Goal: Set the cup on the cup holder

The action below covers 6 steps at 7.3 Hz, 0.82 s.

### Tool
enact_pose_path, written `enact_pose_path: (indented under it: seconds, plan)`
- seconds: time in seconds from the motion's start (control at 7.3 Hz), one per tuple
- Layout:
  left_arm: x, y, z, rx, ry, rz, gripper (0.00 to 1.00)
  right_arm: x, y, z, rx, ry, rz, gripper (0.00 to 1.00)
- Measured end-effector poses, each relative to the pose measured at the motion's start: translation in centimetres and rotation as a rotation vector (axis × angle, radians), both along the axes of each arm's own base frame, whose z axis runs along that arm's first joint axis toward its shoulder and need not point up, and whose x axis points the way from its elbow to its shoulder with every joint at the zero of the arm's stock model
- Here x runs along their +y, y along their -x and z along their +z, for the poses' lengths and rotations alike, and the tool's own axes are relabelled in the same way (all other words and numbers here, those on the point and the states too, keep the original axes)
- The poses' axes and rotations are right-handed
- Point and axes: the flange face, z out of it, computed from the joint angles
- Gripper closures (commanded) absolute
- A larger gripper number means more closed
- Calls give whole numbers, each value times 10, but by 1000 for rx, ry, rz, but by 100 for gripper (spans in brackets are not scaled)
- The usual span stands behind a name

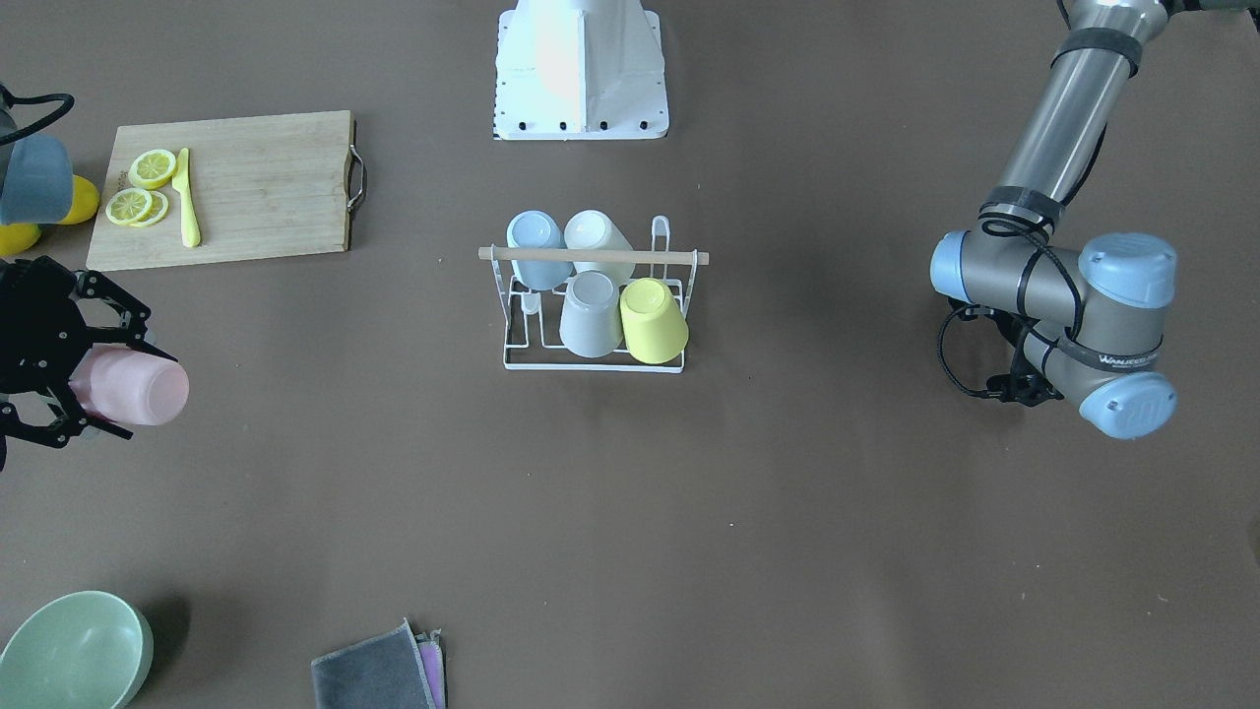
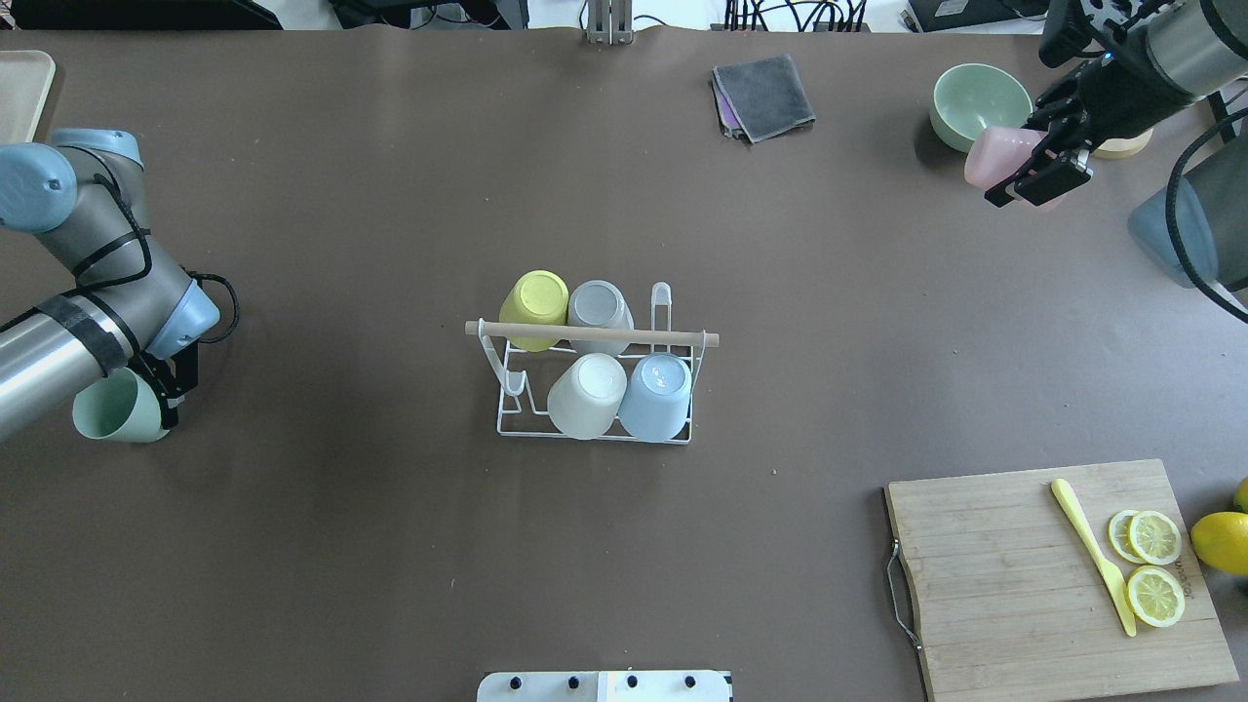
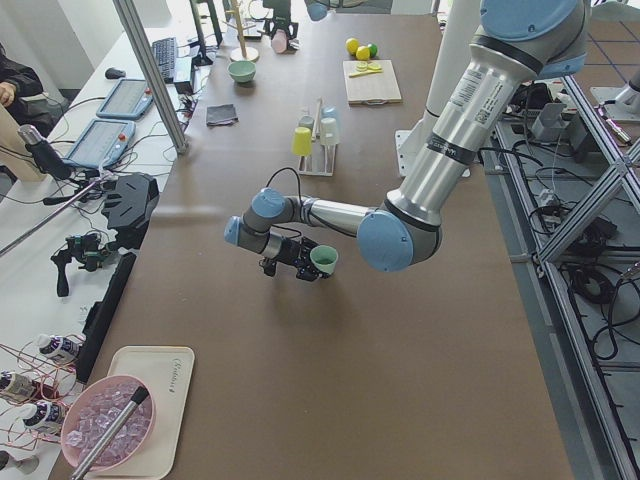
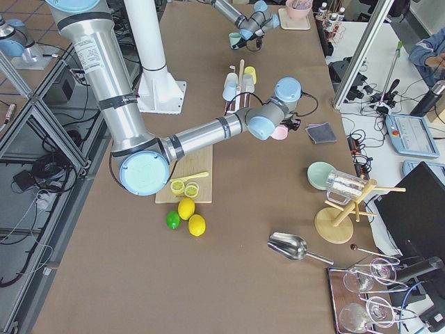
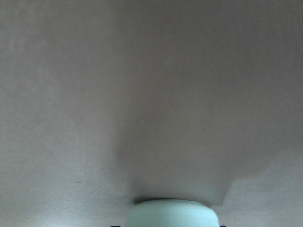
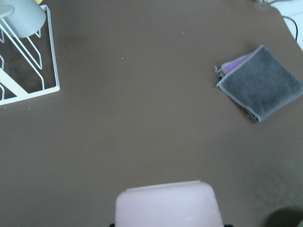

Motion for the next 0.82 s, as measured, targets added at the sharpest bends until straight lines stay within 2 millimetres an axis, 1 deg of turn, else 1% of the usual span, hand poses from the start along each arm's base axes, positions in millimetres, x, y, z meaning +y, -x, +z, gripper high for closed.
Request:
enact_pose_path:
  seconds: [0.27,0.41,0.55,0.68,0.82]
  plan:
    - [1,6,-14,8,12,12,100,11,-2,-29,-138,-80,45,100]
    - [-4,17,-20,7,13,0,100,19,-5,-40,-204,-98,61,100]
    - [-14,34,-31,10,-4,-20,100,26,-6,-50,-264,-116,71,100]
    - [-28,50,-58,19,-66,-21,100,33,-5,-62,-326,-131,86,100]
    - [-42,60,-95,25,-158,2,100,39,0,-72,-389,-137,111,100]
